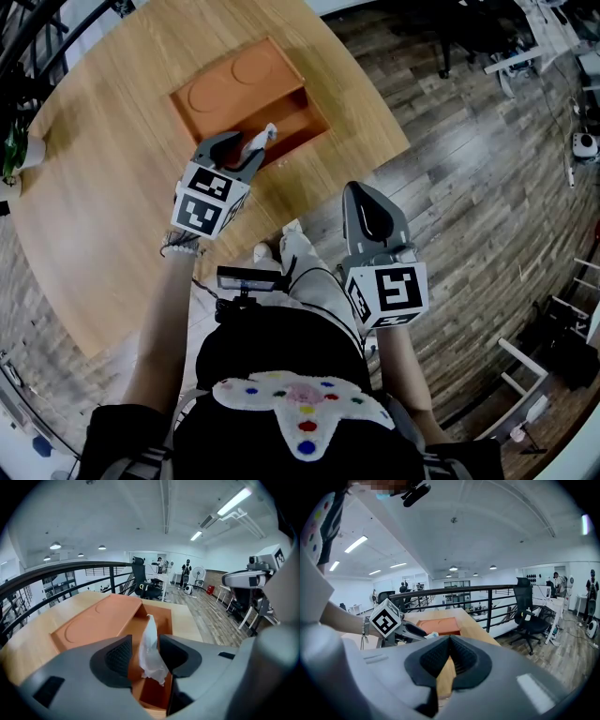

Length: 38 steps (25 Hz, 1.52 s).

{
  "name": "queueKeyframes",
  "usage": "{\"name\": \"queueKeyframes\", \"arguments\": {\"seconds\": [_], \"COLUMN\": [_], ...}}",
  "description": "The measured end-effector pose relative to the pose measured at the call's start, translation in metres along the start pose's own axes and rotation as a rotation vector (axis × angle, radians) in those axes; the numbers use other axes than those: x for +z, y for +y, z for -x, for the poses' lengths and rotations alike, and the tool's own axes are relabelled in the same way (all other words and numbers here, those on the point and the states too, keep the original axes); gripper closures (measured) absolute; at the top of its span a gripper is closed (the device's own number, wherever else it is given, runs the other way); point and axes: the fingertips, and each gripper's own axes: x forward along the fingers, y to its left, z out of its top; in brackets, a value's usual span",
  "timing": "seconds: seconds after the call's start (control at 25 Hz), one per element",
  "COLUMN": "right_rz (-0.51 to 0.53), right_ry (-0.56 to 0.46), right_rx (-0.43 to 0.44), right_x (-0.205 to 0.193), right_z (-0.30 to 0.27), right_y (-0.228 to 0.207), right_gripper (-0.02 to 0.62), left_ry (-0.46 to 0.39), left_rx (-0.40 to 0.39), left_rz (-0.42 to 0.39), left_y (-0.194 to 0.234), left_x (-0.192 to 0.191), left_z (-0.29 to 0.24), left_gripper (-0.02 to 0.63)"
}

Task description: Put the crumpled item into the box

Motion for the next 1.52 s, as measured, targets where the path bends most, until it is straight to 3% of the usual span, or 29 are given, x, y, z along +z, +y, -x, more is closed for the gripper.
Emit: {"name": "queueKeyframes", "arguments": {"seconds": [0.36,0.72,1.08,1.52], "right_rz": [0.014,0.043,0.091,0.124], "right_ry": [-0.007,-0.029,-0.099,-0.172], "right_rx": [0.015,0.050,0.104,0.142], "right_x": [0.005,0.018,0.047,0.071], "right_z": [0.001,-0.004,-0.006,0.007], "right_y": [0.013,0.024,0.052,0.079], "right_gripper": [0.586,0.586,0.586,0.586], "left_ry": [-0.036,-0.128,-0.287,-0.433], "left_rx": [0.045,0.107,0.172,0.237], "left_rz": [0.016,0.046,0.077,0.058], "left_y": [0.014,0.024,0.023,0.007], "left_x": [0.001,0.016,0.039,0.058], "left_z": [0.022,0.054,0.118,0.199], "left_gripper": [0.437,0.441,0.561,0.589]}}
